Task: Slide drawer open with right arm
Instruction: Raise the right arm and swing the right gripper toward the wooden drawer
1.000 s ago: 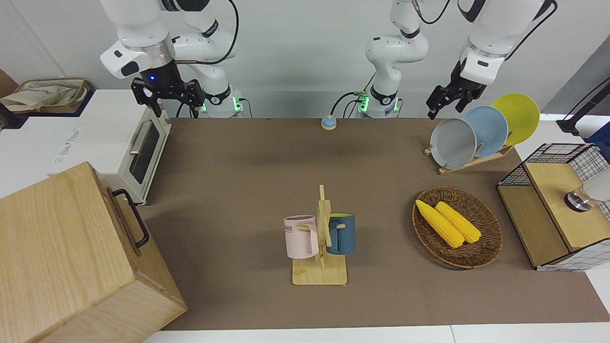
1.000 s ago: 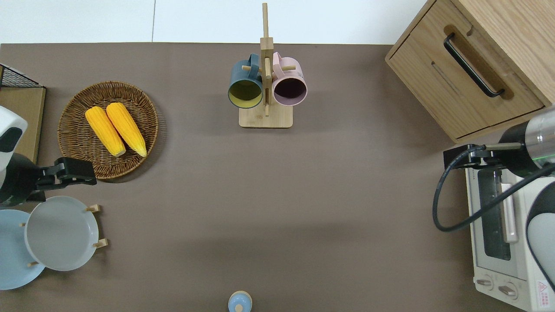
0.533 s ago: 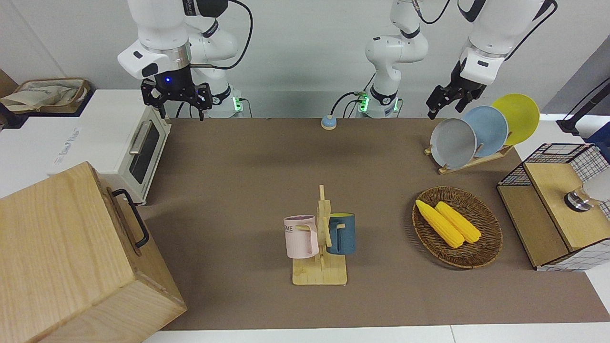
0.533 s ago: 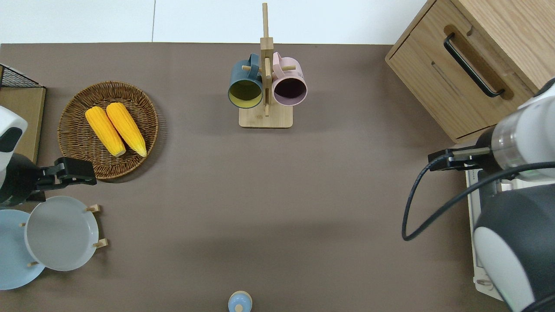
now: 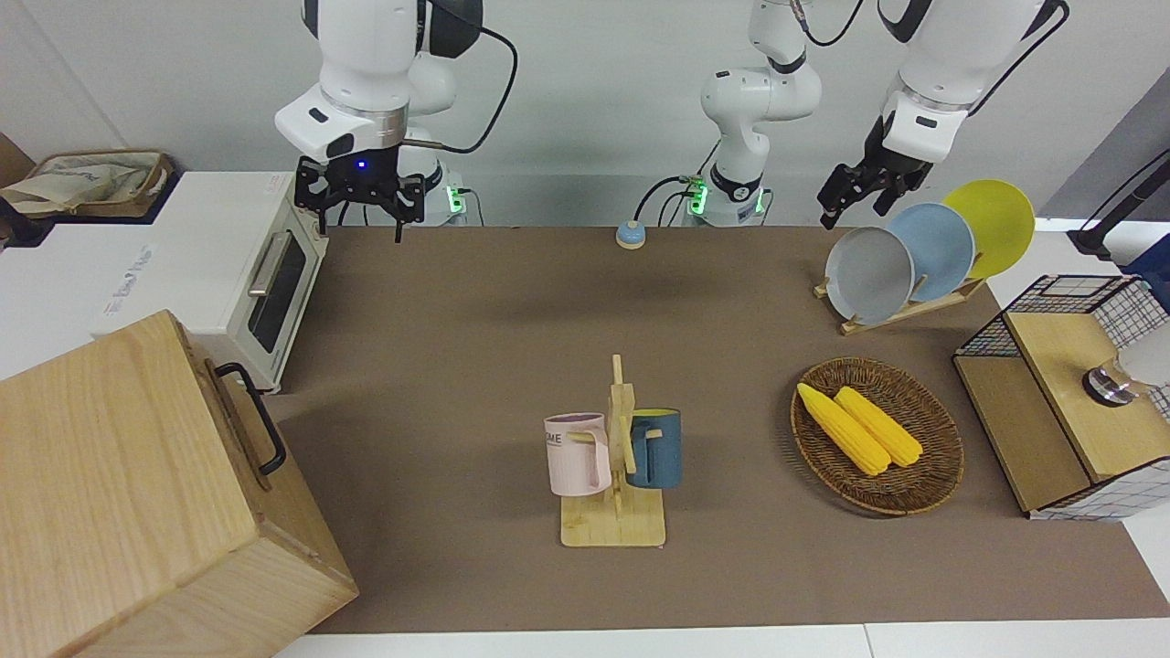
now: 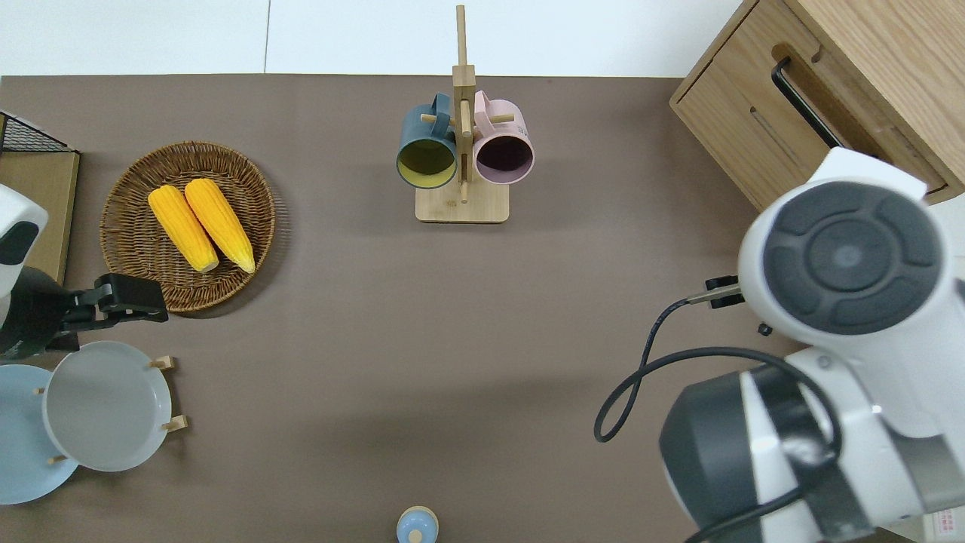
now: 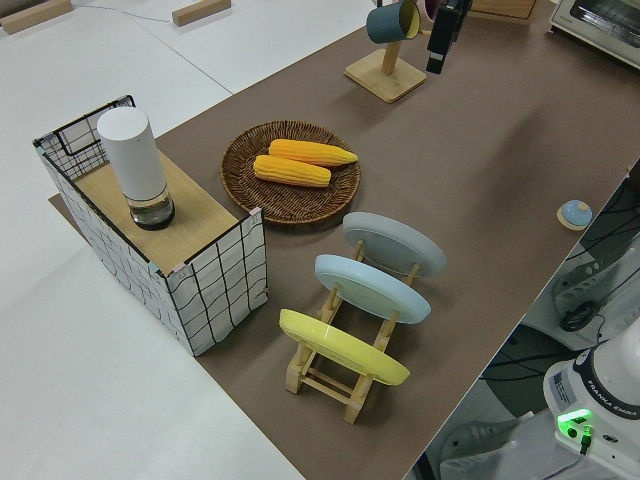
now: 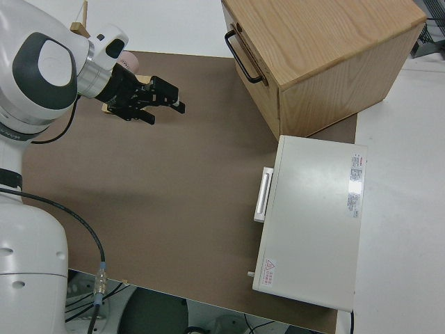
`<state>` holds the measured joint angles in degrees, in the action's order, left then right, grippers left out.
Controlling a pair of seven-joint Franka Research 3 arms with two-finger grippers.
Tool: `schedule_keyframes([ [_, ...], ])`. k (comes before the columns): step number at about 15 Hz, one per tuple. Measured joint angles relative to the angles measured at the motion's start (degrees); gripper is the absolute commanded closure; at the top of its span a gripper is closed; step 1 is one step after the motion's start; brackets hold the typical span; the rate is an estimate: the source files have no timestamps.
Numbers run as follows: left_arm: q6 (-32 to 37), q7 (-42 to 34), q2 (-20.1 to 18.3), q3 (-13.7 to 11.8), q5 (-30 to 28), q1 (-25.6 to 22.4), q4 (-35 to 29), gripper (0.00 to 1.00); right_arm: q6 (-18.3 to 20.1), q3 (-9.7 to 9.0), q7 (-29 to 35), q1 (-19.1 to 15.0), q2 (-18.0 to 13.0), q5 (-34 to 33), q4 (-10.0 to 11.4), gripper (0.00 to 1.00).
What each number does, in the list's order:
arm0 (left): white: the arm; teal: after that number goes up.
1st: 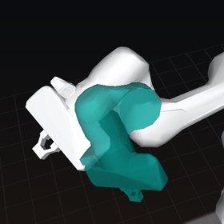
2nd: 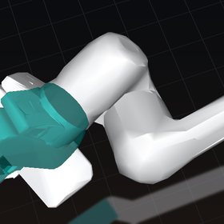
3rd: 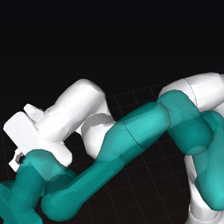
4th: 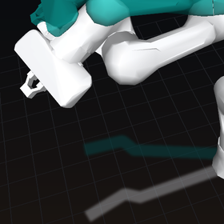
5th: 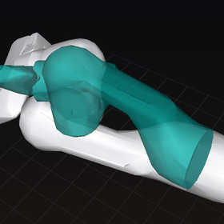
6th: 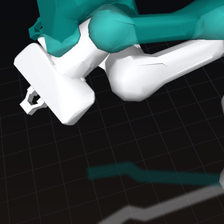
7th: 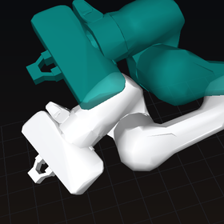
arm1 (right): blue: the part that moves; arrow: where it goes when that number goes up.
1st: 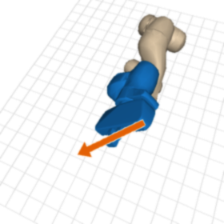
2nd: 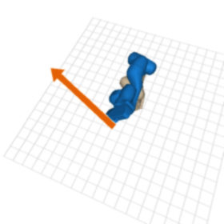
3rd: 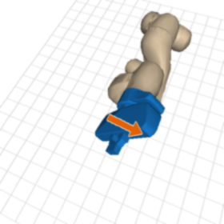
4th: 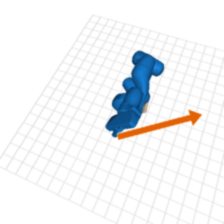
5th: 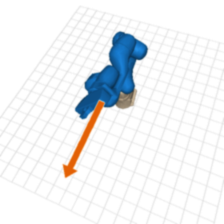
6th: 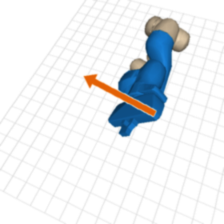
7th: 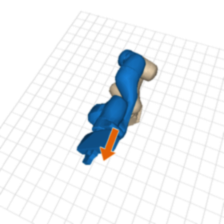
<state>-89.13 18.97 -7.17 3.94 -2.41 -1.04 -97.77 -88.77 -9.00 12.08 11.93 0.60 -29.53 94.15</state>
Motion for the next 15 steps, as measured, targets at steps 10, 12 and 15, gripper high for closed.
schedule_keyframes([
  [10, 0.00, 0.00, 0.00, 0.00, 0.00, 0.00, 0.00, 0.01, -2.69, -4.11, 7.07, 3.54, 0.99, -25.35, 11.38, 0.023],
  [12, 0.00, 0.00, 0.00, 0.00, 0.00, 0.00, 0.00, 0.01, -2.69, -4.35, 8.12, 4.79, 1.74, -31.14, 13.35, 0.025],
  [15, 0.00, 0.00, 0.00, 0.00, 0.00, 0.00, 0.00, 0.01, -2.31, -4.51, 11.02, 5.74, 3.13, -38.41, 15.42, 0.025],
])
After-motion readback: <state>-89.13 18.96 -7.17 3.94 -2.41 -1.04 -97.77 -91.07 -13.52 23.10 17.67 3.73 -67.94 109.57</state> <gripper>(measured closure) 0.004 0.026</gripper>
